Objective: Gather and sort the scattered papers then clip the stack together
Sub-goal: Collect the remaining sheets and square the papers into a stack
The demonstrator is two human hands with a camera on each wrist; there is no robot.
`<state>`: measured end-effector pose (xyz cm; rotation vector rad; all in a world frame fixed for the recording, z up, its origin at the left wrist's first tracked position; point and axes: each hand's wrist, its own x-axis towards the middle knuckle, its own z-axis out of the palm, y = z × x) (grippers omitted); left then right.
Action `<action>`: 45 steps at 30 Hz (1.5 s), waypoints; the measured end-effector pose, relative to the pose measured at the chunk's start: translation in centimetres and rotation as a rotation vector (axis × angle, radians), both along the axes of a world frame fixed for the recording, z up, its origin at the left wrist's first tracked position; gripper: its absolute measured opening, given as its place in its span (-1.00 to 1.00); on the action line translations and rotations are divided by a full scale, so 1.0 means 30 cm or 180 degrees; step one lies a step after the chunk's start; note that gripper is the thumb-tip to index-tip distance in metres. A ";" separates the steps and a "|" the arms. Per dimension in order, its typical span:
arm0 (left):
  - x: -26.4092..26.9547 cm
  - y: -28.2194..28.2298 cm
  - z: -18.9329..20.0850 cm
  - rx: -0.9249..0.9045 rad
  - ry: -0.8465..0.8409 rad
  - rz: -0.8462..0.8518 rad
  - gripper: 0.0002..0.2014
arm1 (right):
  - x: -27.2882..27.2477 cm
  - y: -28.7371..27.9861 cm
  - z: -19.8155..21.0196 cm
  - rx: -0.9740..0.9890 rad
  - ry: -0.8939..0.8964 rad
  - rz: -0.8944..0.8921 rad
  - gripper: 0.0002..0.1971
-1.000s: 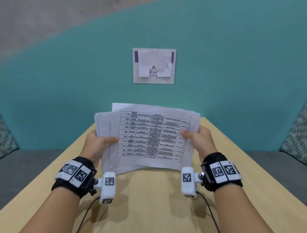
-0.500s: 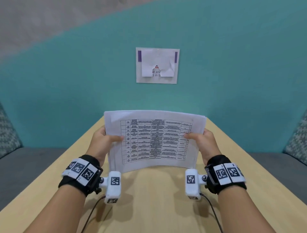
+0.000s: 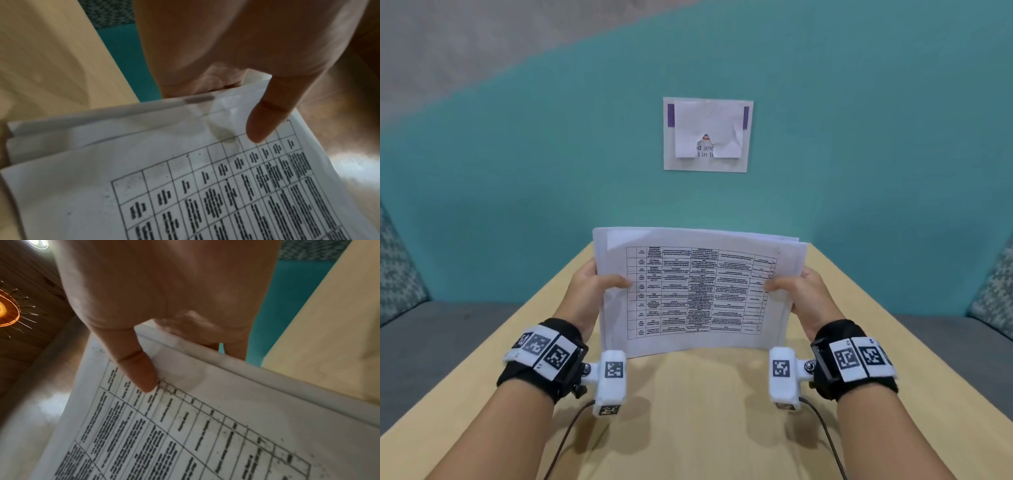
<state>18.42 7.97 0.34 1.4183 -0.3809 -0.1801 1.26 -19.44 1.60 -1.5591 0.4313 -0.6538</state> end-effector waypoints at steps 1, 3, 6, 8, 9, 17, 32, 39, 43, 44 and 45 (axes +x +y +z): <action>-0.003 -0.006 0.000 -0.0008 0.0025 -0.0015 -0.60 | 0.003 0.007 -0.002 -0.0036 -0.0009 0.0022 -0.72; -0.010 -0.014 0.007 0.0005 0.0051 -0.0027 -0.61 | 0.005 0.020 0.000 -0.0196 -0.0076 -0.0036 -0.76; -0.016 -0.013 0.045 0.0148 -0.0209 0.0260 -0.53 | -0.005 0.030 0.032 -0.0457 -0.0220 -0.0266 -0.78; -0.041 0.000 0.107 0.0407 -0.0884 0.0704 -0.29 | -0.025 0.045 0.076 -0.0742 -0.0302 -0.0309 -0.79; -0.061 0.010 0.147 0.0564 -0.1322 0.0819 -0.15 | -0.037 0.057 0.103 -0.0931 -0.0325 -0.0299 -0.79; -0.325 0.033 0.376 0.1874 -0.3054 0.0465 -0.54 | -0.112 0.209 0.301 -0.2861 -0.0848 -0.0247 -0.85; -0.211 -0.017 0.291 -0.0186 -0.1118 0.0399 -0.72 | -0.037 0.125 0.205 0.0288 -0.0523 0.0461 -0.32; -0.196 -0.100 0.208 -0.0251 -0.1043 0.0684 -0.68 | 0.023 0.187 0.172 -0.0939 -0.0901 -0.0092 -0.68; -0.190 -0.116 0.165 -0.0037 -0.0772 0.0468 -0.60 | 0.045 0.187 0.126 -0.0696 -0.0438 -0.0094 -0.68; -0.186 -0.115 0.152 -0.0022 -0.0696 0.0403 -0.58 | 0.049 0.185 0.113 -0.0570 -0.0371 -0.0117 -0.68; -0.182 -0.113 0.141 -0.0028 -0.0629 0.0357 -0.56 | 0.052 0.183 0.103 -0.0433 -0.0339 -0.0111 -0.66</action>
